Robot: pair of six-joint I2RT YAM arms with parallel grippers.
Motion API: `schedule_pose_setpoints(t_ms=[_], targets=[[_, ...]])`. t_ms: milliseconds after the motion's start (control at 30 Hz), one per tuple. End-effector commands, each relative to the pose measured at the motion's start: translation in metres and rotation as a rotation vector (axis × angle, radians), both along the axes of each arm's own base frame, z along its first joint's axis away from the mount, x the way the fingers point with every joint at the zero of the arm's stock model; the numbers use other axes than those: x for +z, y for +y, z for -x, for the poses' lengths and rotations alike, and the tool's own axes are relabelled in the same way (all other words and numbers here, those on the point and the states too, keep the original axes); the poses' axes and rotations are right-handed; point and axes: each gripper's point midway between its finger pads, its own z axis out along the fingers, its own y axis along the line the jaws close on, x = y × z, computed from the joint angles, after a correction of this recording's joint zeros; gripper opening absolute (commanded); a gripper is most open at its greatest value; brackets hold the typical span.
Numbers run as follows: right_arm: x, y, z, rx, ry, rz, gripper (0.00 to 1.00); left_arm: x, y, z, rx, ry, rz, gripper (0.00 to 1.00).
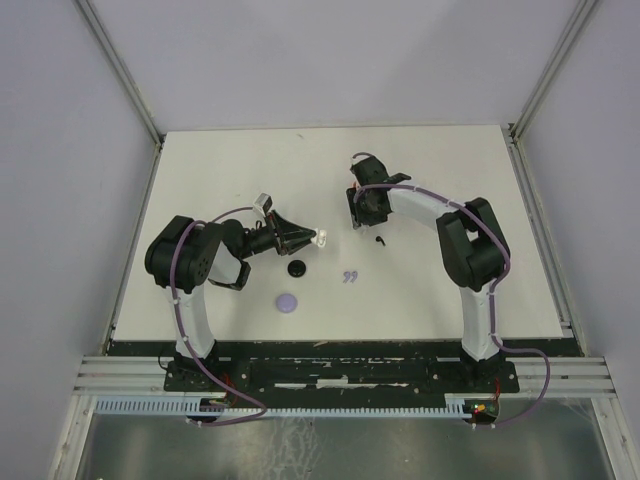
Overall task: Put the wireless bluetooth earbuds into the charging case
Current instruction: Pick up the earbud from the center of the board.
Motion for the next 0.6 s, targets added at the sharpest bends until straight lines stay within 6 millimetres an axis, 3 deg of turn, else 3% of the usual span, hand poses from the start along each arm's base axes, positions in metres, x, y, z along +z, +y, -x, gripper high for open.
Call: schedule_pose_setpoints(t_ms=[0, 567], targets=[[0.0108, 0.0044, -0.0151, -0.012, -0.034, -0.021, 0.53, 0.0335, 0.0016, 0.0054, -0.016, -0.149, 0.056, 0.03], [0.0013, 0.0036, -0.0159, -0.013, -0.013, -0.023, 0.46, 0.0333, 0.0018, 0.0051, -0.014, -0.147, 0.056, 0.03]])
